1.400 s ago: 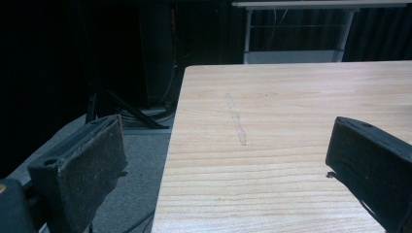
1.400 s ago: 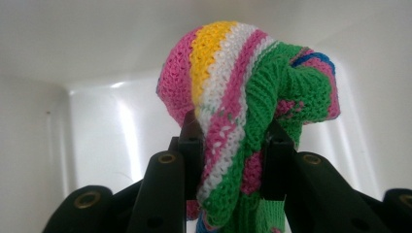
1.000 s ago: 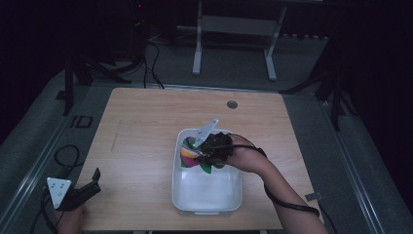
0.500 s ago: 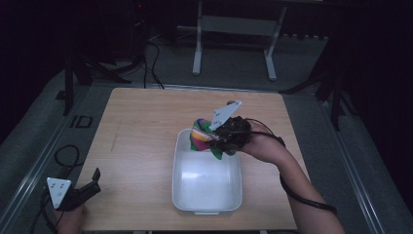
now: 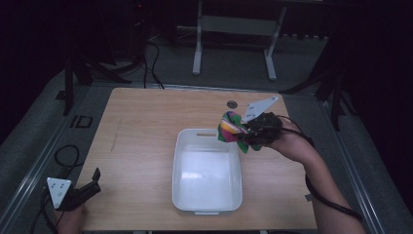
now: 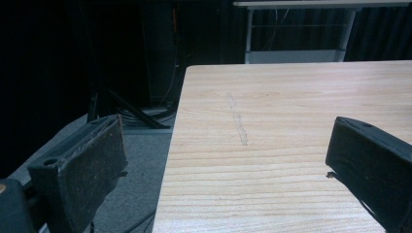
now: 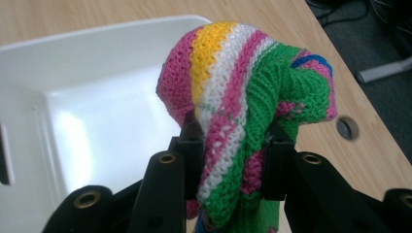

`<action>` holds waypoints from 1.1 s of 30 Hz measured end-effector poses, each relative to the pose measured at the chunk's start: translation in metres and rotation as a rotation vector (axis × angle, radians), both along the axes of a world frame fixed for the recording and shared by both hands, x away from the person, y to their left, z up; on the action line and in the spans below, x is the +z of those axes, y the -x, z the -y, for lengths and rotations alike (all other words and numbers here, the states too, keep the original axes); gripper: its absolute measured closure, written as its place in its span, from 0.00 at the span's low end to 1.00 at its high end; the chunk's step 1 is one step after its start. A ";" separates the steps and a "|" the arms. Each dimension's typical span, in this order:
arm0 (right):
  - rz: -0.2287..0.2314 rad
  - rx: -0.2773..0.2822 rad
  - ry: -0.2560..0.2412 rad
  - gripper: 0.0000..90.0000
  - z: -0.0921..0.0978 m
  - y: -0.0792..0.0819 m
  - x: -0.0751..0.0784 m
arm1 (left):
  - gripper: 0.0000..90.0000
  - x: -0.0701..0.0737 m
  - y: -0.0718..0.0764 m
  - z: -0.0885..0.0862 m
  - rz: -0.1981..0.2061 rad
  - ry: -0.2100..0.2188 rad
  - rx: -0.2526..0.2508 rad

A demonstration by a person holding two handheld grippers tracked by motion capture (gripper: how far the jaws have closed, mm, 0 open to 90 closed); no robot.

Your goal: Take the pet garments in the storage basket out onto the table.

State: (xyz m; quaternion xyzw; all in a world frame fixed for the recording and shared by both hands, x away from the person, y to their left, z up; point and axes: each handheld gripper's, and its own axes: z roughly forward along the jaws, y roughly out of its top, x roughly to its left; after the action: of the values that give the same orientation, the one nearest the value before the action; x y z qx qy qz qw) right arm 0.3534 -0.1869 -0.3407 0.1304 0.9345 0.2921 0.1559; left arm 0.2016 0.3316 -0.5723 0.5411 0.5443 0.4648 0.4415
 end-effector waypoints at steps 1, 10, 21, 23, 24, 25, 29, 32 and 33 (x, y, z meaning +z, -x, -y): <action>0.001 -0.022 0.000 0.77 0.011 -0.002 -0.002 | 0.02 0.000 0.000 0.000 0.000 0.001 0.000; -0.004 -0.117 -0.007 0.77 0.058 -0.007 -0.005 | 0.02 0.000 0.000 0.000 0.001 0.004 0.001; -0.007 -0.188 -0.005 0.77 0.088 -0.011 -0.016 | 0.02 0.000 0.000 0.000 -0.002 -0.001 0.000; -0.021 -0.212 -0.017 0.77 0.093 -0.016 -0.027 | 0.02 0.000 0.000 0.000 -0.002 0.000 0.001; -0.029 -0.217 -0.013 0.77 0.094 -0.018 -0.031 | 0.02 0.000 0.000 0.000 -0.002 0.000 0.001; -0.027 -0.220 -0.008 0.77 0.095 -0.020 -0.036 | 0.02 0.000 0.000 0.000 -0.002 0.000 0.001; -0.043 -0.240 -0.001 0.77 0.096 -0.030 -0.054 | 0.02 0.000 0.000 0.000 0.000 -0.002 0.001; -0.056 -0.253 0.009 0.77 0.096 -0.036 -0.069 | 0.02 0.000 0.000 0.000 0.000 -0.002 0.000; -0.063 -0.259 0.012 0.77 0.096 -0.039 -0.075 | 0.02 0.000 0.000 0.000 0.000 -0.002 0.000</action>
State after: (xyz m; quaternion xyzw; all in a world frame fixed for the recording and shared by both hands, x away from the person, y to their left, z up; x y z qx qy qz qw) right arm 0.3921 -0.2825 -0.4152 0.2581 0.9160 0.2596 0.1640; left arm 0.2014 0.3314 -0.5725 0.5415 0.5439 0.4654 0.4408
